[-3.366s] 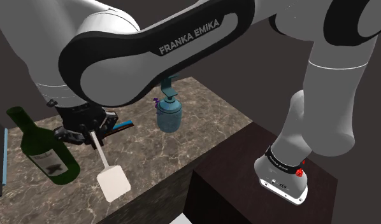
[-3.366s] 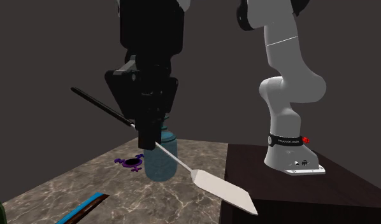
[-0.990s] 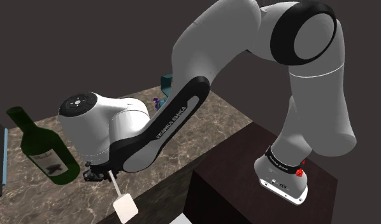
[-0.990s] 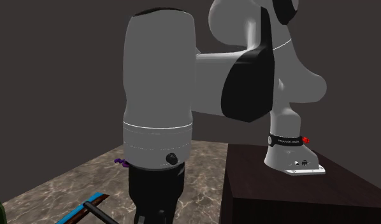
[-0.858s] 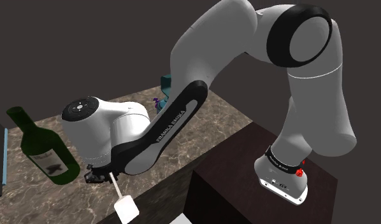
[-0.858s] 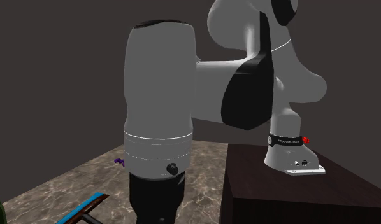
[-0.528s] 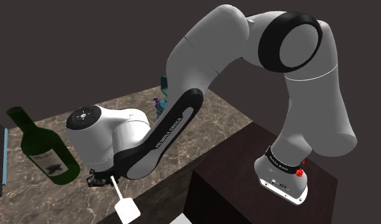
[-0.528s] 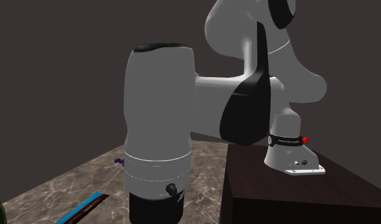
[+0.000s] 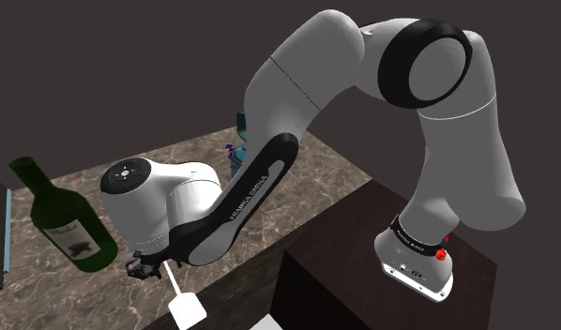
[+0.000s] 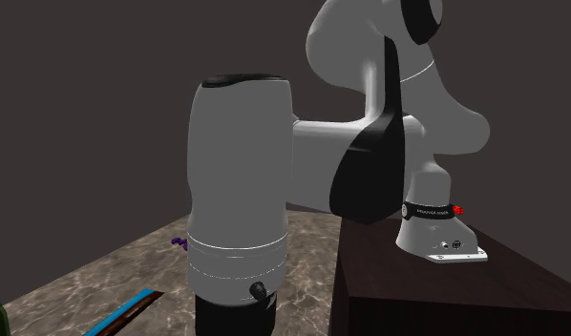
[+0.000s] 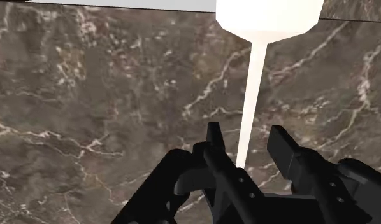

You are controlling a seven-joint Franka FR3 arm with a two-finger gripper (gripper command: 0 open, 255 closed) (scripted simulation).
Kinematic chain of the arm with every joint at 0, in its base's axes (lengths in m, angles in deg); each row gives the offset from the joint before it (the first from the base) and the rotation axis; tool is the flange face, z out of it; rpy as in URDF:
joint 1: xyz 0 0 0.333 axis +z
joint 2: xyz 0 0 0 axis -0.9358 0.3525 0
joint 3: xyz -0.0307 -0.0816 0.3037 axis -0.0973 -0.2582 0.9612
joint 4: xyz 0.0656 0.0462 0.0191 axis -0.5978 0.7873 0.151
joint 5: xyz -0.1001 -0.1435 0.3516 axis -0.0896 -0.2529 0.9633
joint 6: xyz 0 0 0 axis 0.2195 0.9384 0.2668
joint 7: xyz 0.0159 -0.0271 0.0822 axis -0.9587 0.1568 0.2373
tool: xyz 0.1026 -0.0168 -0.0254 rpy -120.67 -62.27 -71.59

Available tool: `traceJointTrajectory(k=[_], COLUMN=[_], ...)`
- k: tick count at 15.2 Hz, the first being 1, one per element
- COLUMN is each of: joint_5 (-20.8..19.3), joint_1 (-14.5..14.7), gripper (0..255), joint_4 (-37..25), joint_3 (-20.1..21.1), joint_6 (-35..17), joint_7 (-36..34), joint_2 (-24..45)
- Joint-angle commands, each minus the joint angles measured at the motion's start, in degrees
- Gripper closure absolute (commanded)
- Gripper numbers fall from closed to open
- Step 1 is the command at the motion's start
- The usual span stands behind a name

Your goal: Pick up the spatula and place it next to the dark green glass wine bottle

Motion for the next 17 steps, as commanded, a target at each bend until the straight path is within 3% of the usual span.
traceJointTrajectory(k=[1, 5, 9, 17], joint_5=[0.0, 0.0, 2.5, 2.5], joint_1=[0.0, 0.0, -1.3, -1.3], gripper=[0, 0, 0, 0], joint_4=[0.0, 0.0, 0.8, 0.8], joint_3=[0.0, 0.0, 2.1, 2.1], joint_6=[0.0, 0.0, 4.5, 4.5], joint_7=[0.0, 0.0, 1.5, 1.5], joint_2=[0.0, 0.0, -5.4, -5.4])
